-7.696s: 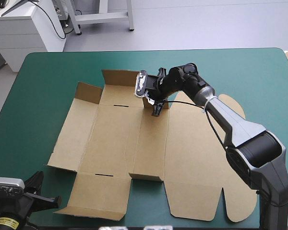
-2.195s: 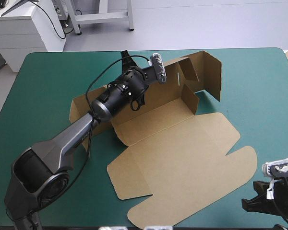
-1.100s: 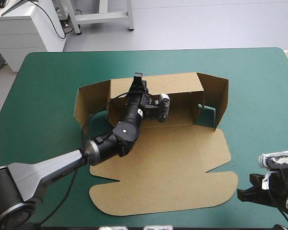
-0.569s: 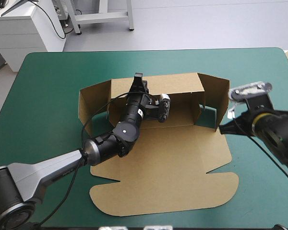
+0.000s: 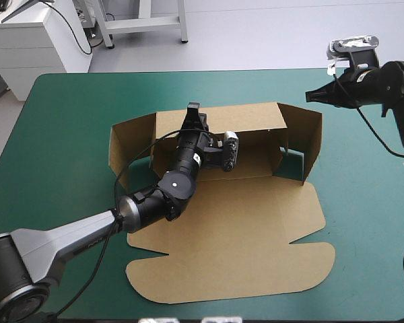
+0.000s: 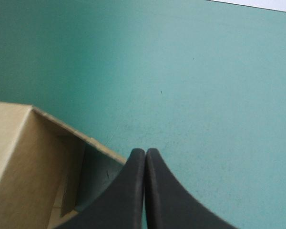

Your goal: Fold the box

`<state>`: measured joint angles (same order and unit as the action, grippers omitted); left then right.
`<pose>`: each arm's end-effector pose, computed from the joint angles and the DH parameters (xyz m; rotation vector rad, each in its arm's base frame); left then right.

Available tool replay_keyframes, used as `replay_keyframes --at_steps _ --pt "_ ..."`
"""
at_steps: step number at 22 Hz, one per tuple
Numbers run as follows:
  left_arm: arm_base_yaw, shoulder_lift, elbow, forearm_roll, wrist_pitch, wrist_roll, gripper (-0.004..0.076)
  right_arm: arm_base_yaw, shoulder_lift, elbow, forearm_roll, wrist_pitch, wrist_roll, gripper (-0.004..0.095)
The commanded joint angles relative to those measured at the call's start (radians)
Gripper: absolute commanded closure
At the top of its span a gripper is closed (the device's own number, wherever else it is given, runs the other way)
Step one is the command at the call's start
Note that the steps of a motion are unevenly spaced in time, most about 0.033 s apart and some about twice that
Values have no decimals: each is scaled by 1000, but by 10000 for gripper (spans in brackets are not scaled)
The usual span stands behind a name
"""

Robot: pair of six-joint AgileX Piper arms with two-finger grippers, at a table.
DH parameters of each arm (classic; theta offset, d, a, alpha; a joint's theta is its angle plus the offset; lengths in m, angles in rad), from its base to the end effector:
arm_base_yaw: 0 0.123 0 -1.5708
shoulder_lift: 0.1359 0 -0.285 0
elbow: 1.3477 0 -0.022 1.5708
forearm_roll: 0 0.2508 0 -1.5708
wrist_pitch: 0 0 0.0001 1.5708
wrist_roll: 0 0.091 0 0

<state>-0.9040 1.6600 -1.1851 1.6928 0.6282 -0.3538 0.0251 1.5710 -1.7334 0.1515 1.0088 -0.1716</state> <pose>0.2735 -0.2616 0.3046 1.4988 1.1831 0.8967 0.3416 0.0202 0.4268 -0.1981 2.3115 0.1158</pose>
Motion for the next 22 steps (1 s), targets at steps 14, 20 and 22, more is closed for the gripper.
replay_keyframes --at_steps 14,20,22 --pt "-5 -50 -25 91 22 -18 731 -41 166 50 210 92 -143 929" --pt "-5 -50 -25 91 22 -18 731 -58 45 245 311 -52 -233 929" --pt "-5 -50 -25 91 22 -18 731 -82 36 244 311 -60 -239 929"
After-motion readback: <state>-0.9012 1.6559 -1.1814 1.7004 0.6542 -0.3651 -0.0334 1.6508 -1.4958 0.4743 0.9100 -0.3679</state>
